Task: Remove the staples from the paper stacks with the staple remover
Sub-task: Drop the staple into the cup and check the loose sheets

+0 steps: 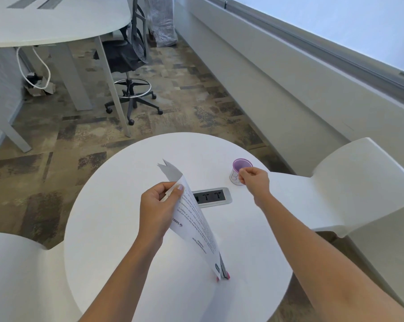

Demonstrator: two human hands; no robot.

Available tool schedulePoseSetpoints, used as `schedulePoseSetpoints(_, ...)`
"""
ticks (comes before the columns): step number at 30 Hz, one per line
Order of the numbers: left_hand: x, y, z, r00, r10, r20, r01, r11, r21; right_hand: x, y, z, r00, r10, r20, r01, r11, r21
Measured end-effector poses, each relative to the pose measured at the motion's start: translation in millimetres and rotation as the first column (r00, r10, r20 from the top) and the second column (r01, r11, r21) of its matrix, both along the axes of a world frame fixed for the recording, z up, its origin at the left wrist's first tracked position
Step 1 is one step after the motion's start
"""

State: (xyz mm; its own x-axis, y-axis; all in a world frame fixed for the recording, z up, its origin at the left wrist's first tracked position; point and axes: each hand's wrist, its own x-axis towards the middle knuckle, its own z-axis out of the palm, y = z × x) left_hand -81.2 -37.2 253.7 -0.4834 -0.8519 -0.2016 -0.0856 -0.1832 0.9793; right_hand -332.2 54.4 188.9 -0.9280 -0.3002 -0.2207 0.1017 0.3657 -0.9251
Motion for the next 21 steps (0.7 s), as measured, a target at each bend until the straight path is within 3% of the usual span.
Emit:
schedulePoseSetpoints(3,-12,-5,2,1.0,-0.002,-0.003,0.002,1.0,-0.018,-41,-3,-15,0.999,-0.015,-0.048,0.023,0.986,0.167)
schedulePoseSetpoints(9,-33,-13,-2,0.999,0.01,0.038,-0.007,0.997,-0.071,-100,-12,-38,1.0,-0.014,-0.027,0.022,0.945,0.327)
schedulePoseSetpoints(21,-43,-19,-12,0.997,-0.038,0.072,0.048,0.989,-0.143,-148,-50,-58,0.988,0.077,-0.135,-0.012,0.906,0.423)
